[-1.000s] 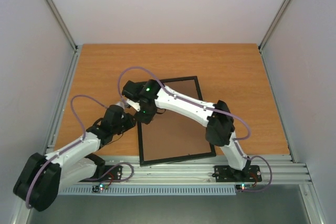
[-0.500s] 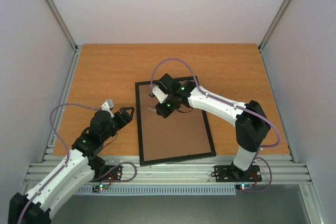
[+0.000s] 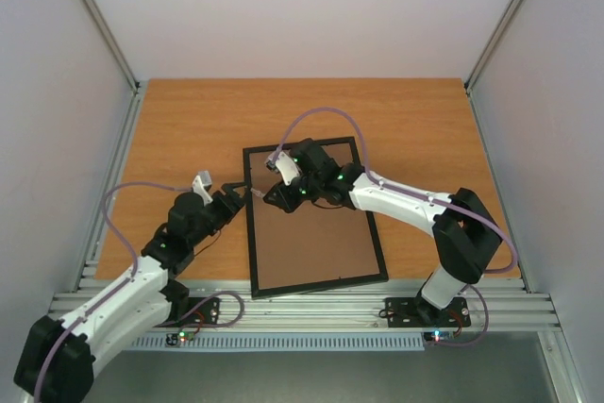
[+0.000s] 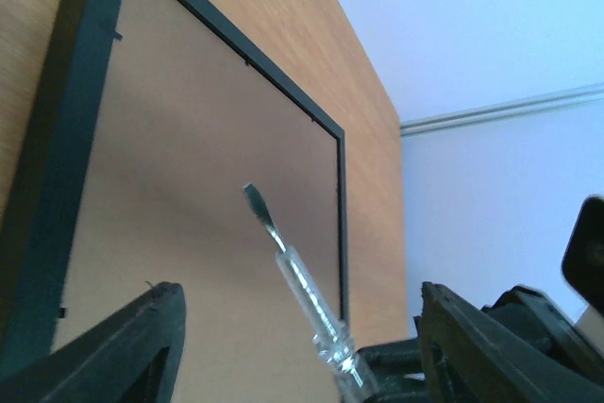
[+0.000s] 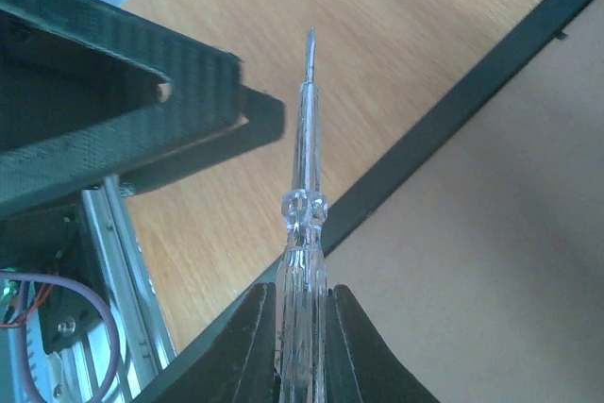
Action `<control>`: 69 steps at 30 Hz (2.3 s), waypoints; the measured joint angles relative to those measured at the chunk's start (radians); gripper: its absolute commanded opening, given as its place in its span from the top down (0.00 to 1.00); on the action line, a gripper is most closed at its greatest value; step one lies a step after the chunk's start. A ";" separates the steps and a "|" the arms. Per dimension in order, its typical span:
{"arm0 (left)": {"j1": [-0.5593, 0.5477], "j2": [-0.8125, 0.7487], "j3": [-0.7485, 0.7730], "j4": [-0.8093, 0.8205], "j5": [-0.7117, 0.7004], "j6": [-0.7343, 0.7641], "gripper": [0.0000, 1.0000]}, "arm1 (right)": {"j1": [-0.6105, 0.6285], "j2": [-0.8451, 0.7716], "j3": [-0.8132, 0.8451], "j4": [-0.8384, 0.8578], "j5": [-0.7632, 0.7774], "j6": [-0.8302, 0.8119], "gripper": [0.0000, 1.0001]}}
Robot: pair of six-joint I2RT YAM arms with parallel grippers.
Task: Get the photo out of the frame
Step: Adjust the screwdriver.
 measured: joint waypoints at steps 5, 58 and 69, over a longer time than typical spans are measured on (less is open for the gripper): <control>0.000 0.103 0.001 0.110 0.026 -0.040 0.54 | 0.000 -0.012 -0.055 0.097 -0.042 0.014 0.99; -0.003 0.195 0.192 -0.110 -0.014 -0.196 0.99 | 0.203 -0.024 -0.113 0.223 0.482 -0.441 0.79; 0.001 0.192 0.192 -0.121 -0.041 -0.208 0.72 | 0.193 0.001 -0.056 0.167 0.500 -0.455 0.99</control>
